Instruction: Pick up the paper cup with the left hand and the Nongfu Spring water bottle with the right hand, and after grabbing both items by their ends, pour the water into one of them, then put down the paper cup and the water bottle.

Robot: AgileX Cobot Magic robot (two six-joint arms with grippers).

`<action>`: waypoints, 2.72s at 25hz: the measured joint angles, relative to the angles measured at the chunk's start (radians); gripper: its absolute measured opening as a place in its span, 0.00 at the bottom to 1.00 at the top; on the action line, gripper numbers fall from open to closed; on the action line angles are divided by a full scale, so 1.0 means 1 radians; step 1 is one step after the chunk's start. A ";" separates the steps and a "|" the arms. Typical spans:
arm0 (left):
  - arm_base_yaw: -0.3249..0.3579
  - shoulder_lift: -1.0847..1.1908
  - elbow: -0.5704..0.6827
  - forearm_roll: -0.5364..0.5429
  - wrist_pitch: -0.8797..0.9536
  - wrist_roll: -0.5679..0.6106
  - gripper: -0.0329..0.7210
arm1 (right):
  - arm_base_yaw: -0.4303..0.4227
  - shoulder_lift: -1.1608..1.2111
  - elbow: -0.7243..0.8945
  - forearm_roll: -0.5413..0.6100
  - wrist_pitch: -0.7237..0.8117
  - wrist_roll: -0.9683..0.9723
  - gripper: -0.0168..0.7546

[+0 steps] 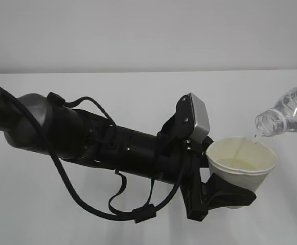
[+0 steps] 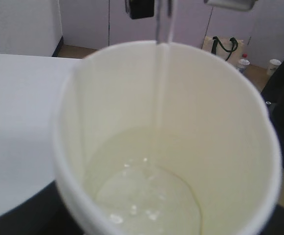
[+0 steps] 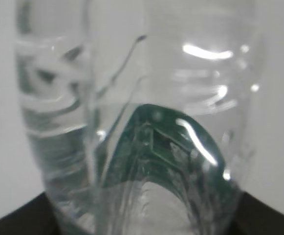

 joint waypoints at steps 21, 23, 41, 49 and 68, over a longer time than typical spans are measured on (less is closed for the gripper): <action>0.000 0.000 0.000 -0.001 0.000 0.000 0.67 | 0.000 0.000 0.000 0.000 0.000 -0.002 0.56; 0.000 0.000 0.000 -0.001 0.002 0.000 0.67 | 0.000 0.000 0.000 0.000 0.000 -0.002 0.56; 0.000 0.000 0.000 -0.001 0.002 0.000 0.67 | 0.000 0.000 0.000 0.000 0.000 -0.002 0.56; 0.000 0.000 0.000 -0.026 0.002 0.000 0.67 | 0.000 0.000 0.000 0.000 -0.004 -0.002 0.56; 0.000 0.000 0.000 -0.028 0.002 0.000 0.67 | 0.000 0.000 0.000 0.009 -0.015 -0.002 0.56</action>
